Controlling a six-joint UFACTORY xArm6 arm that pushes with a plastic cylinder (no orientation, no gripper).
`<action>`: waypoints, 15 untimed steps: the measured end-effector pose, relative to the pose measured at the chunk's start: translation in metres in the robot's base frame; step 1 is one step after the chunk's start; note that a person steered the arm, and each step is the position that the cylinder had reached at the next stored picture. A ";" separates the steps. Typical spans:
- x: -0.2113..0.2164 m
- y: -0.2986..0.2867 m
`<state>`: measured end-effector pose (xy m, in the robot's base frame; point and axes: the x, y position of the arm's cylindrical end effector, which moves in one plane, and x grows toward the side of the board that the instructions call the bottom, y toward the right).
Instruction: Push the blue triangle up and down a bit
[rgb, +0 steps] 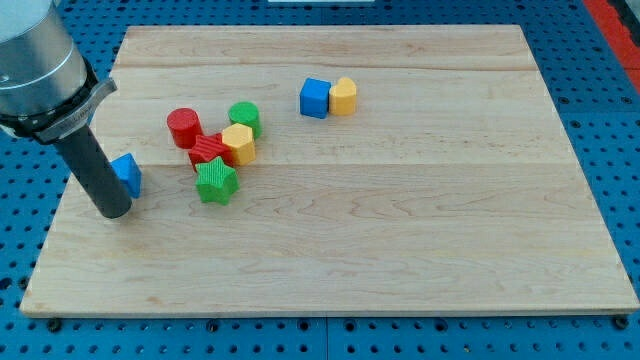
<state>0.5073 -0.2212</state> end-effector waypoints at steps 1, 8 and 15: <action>-0.003 0.008; -0.054 -0.002; -0.059 -0.029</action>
<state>0.4484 -0.2505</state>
